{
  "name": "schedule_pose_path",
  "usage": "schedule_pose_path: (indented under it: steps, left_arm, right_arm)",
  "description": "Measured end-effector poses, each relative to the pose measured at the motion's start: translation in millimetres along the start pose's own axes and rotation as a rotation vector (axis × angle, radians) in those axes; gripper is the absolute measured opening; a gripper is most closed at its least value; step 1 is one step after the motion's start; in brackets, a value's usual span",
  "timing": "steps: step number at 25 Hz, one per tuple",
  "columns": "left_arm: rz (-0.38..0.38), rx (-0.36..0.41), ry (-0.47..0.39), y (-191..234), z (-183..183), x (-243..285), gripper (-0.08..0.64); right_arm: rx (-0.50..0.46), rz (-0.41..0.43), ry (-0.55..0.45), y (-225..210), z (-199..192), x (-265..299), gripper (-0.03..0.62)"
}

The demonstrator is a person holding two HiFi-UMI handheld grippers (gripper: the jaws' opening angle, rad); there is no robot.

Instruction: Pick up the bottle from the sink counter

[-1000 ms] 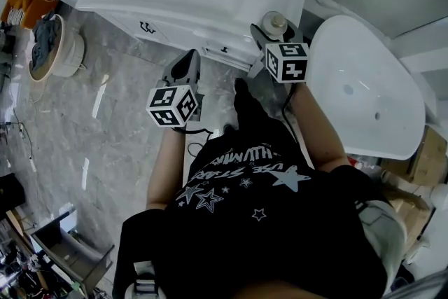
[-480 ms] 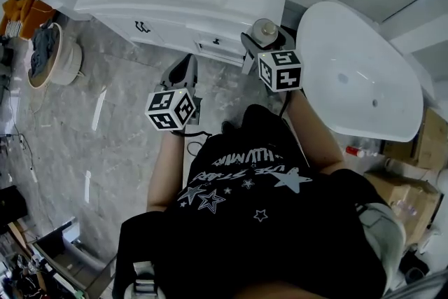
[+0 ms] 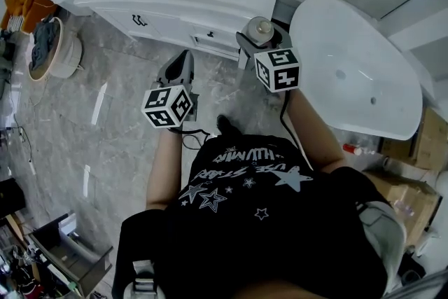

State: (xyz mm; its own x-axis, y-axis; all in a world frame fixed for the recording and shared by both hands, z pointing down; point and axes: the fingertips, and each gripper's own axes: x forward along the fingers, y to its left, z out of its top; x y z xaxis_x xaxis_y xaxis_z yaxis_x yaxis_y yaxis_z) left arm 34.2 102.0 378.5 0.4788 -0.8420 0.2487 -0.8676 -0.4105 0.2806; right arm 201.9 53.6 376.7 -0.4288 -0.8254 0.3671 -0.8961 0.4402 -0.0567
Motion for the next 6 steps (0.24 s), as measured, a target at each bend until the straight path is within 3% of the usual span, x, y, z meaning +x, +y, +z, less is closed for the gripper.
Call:
schedule_pose_path:
  steps: [6]
  left_arm:
    - [0.016, -0.007, 0.017, -45.8, -35.5, -10.7, 0.008]
  right_arm:
    - [-0.001, 0.031, 0.021, -17.9, -34.4, -40.1, 0.321]
